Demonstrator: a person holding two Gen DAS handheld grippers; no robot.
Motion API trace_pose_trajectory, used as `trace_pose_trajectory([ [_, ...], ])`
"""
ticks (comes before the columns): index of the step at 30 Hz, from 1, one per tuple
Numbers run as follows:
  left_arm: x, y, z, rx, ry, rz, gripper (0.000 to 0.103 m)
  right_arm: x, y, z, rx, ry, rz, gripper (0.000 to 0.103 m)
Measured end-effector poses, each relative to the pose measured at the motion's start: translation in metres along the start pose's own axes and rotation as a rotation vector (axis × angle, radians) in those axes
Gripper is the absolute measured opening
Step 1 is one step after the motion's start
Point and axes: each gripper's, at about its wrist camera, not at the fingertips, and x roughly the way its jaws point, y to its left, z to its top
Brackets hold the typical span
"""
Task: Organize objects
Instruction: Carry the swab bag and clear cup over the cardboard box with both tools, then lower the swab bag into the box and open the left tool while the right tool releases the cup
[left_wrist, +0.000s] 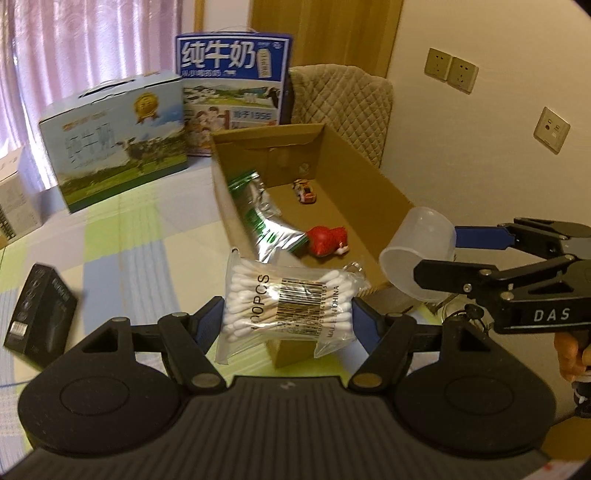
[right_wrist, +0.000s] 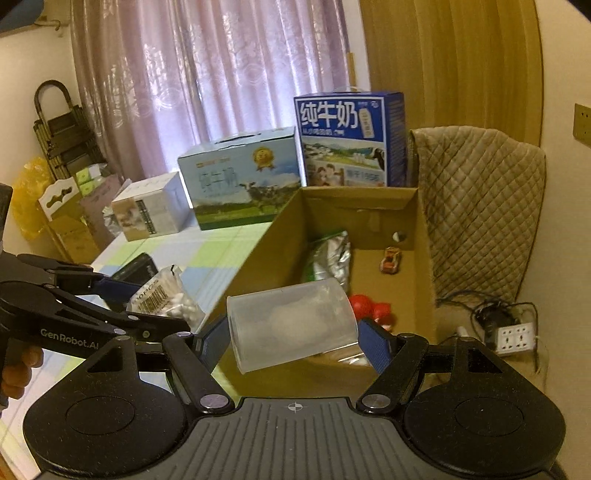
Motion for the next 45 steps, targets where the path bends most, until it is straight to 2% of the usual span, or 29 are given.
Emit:
trace_pose_trajectory([
  [16, 0.073, -0.017, 0.040, 0.038, 0.048, 0.033, 0.070, 0.055, -0.060, 0.024, -0.101, 0.046, -0.025, 0.072],
  [37, 0.168, -0.003, 0.108, 0.162, 0.058, 0.060, 0.069, 0.150, -0.091, 0.062, -0.341, 0.112, -0.059, 0.072],
  [45, 0.197, 0.002, 0.122, 0.190, 0.078, 0.056, 0.069, 0.175, -0.098, 0.070, -0.449, 0.135, -0.067, 0.072],
])
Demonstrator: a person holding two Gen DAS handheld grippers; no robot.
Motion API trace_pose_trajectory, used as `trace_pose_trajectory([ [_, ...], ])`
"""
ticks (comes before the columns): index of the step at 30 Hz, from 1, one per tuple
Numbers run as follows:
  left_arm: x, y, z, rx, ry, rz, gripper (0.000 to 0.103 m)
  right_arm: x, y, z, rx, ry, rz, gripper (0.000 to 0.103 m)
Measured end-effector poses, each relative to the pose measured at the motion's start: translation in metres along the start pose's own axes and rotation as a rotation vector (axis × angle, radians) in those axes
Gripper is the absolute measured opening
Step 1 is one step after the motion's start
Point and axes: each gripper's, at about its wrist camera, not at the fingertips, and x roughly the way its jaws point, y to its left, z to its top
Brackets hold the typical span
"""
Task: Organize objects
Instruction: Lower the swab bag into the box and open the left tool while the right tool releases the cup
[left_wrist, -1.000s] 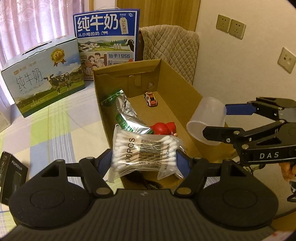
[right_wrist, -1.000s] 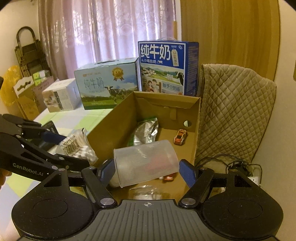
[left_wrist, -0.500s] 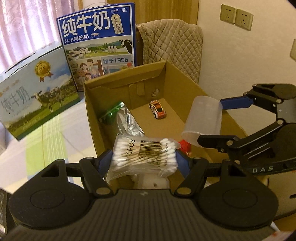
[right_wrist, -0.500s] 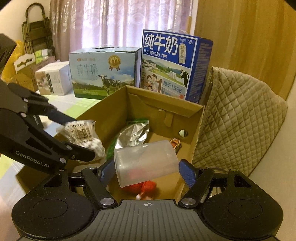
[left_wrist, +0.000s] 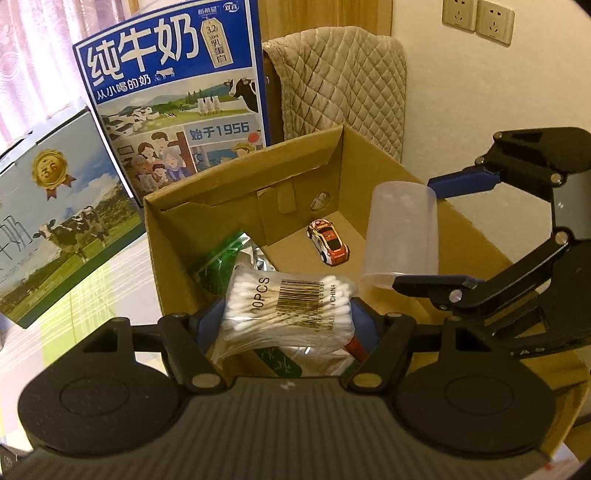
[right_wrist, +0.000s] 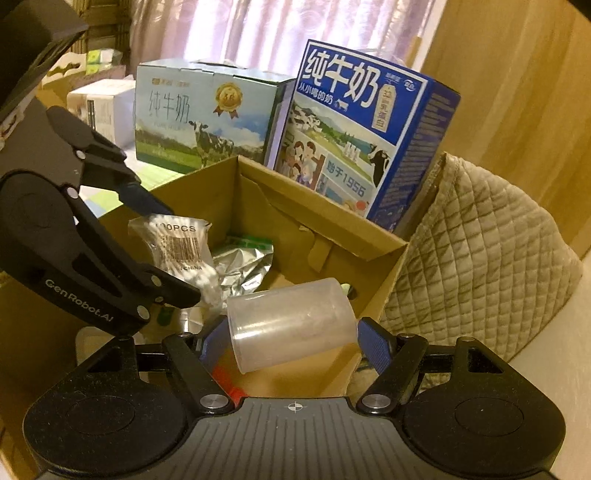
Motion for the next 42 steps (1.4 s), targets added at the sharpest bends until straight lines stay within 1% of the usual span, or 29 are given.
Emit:
trace_pose_trajectory([
  [5, 0.012, 0.004, 0.004, 0.000, 0.016, -0.016, 0.069, 0.013, -0.002, 0.003, -0.033, 0.030, 0.026, 0.072],
  [13, 0.027, 0.005, 0.009, 0.014, 0.037, -0.017, 0.069, 0.028, -0.006, 0.006, -0.069, 0.063, 0.038, 0.072],
  [22, 0.032, 0.004, 0.013, 0.012, 0.035, -0.030, 0.069, 0.029, -0.007, 0.005, -0.073, 0.045, 0.038, 0.074],
  [29, 0.034, 0.004, 0.014, 0.012, 0.038, -0.024, 0.070, 0.024, -0.005, 0.003, -0.076, 0.035, 0.040, 0.074],
  [32, 0.034, 0.004, 0.015, 0.009, 0.038, -0.018, 0.072, 0.024, -0.005, 0.002, -0.070, 0.032, 0.040, 0.074],
  [34, 0.033, 0.006, 0.015, -0.001, 0.039, -0.008, 0.081, 0.023, -0.005, 0.002, -0.070, 0.032, 0.038, 0.074],
  [36, 0.032, 0.008, 0.016, -0.013, 0.038, -0.008, 0.086, 0.022, -0.005, 0.002, -0.065, 0.028, 0.039, 0.074],
  [42, 0.027, 0.010, 0.016, -0.025, 0.038, 0.001, 0.092, 0.017, -0.005, 0.002, -0.044, 0.019, 0.038, 0.074],
])
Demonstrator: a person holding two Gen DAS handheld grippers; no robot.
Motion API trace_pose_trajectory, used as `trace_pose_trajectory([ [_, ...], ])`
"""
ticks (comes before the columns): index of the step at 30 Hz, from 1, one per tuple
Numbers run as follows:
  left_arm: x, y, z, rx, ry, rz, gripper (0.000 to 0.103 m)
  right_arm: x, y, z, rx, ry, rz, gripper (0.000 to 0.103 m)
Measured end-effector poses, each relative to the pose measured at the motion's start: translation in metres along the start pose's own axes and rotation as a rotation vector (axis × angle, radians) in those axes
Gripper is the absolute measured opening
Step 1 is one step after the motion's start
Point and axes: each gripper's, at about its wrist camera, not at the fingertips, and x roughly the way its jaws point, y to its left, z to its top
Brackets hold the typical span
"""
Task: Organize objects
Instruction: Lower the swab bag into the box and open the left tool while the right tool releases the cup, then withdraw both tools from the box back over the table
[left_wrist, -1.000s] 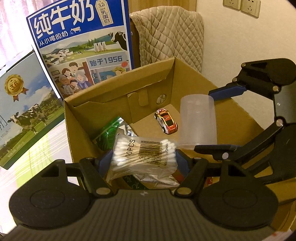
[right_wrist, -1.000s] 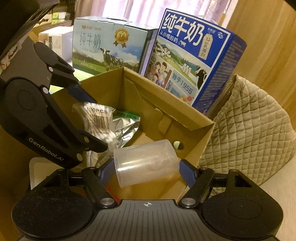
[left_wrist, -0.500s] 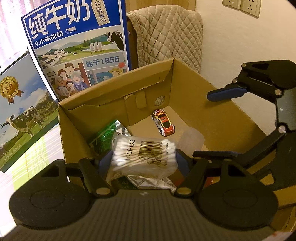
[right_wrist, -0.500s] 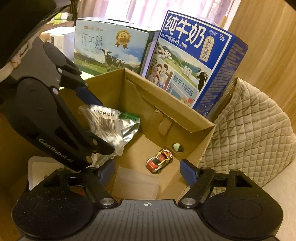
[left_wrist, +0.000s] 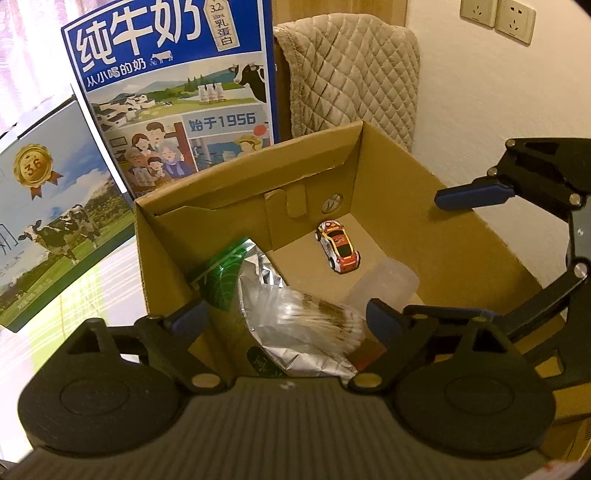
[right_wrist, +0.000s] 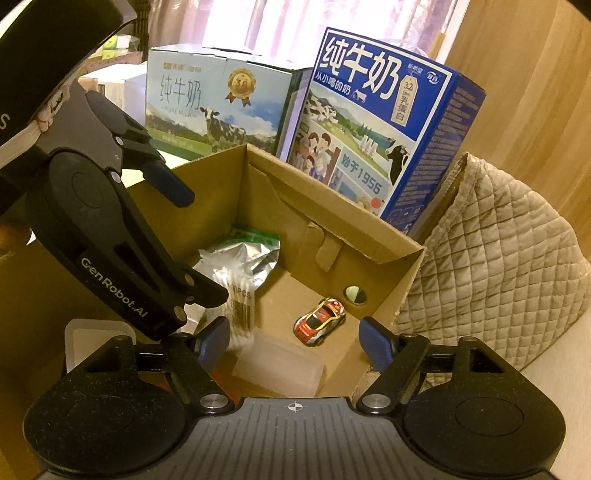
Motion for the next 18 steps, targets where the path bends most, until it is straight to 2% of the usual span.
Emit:
trace_pose_trajectory([
  [9, -0.015, -0.002, -0.007, -0.023, -0.004, 0.001, 0.092, -0.017, 0.002, -0.001, 0.041, -0.026, -0.013, 0.075],
  [18, -0.047, -0.002, -0.015, -0.065, -0.037, 0.005, 0.092, -0.046, 0.010, 0.001, 0.090, -0.077, -0.018, 0.075],
])
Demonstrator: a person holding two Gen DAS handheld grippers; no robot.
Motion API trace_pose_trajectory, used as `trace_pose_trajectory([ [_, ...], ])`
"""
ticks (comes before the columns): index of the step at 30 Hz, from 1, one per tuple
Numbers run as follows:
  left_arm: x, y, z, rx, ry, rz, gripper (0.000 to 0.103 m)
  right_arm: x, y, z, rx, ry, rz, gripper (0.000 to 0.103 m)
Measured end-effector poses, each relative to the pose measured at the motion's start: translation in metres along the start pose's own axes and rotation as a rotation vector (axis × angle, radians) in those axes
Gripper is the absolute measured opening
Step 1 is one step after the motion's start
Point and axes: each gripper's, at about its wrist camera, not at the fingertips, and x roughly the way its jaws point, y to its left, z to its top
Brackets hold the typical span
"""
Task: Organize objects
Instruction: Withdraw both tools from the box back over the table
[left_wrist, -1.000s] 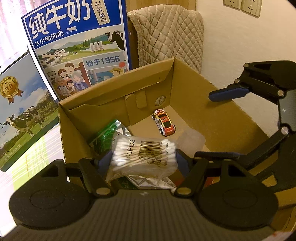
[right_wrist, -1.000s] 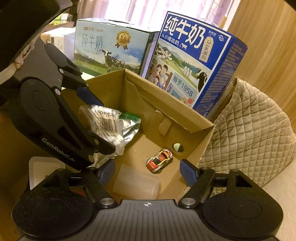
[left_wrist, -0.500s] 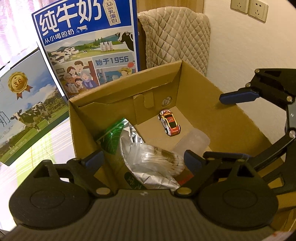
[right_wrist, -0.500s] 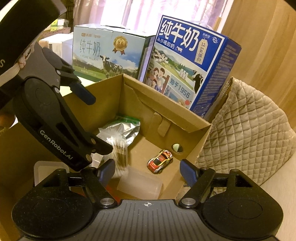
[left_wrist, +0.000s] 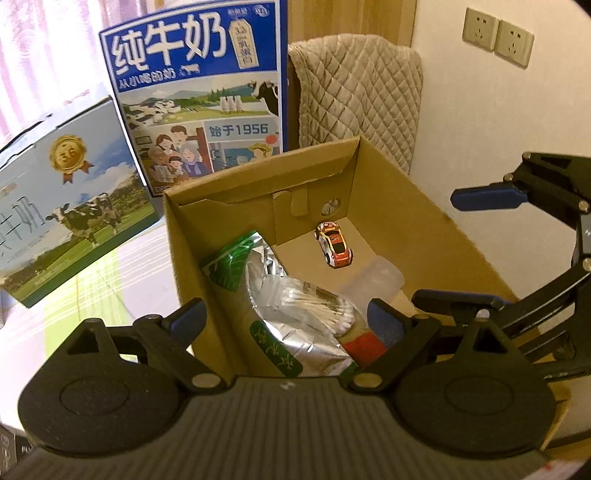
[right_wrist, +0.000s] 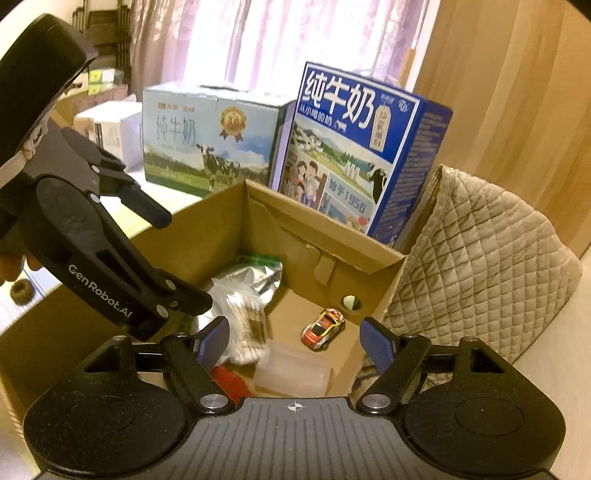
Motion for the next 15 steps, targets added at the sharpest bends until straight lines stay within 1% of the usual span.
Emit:
trace_pose_trajectory([
  [7, -0.039, 0.004, -0.011, -0.048, -0.043, 0.003, 0.092, -0.034, 0.016, 0.003, 0.031, -0.052, 0.009, 0.075],
  [15, -0.089, 0.007, -0.034, -0.117, -0.094, 0.001, 0.092, -0.072, 0.043, 0.003, 0.072, -0.105, 0.034, 0.076],
])
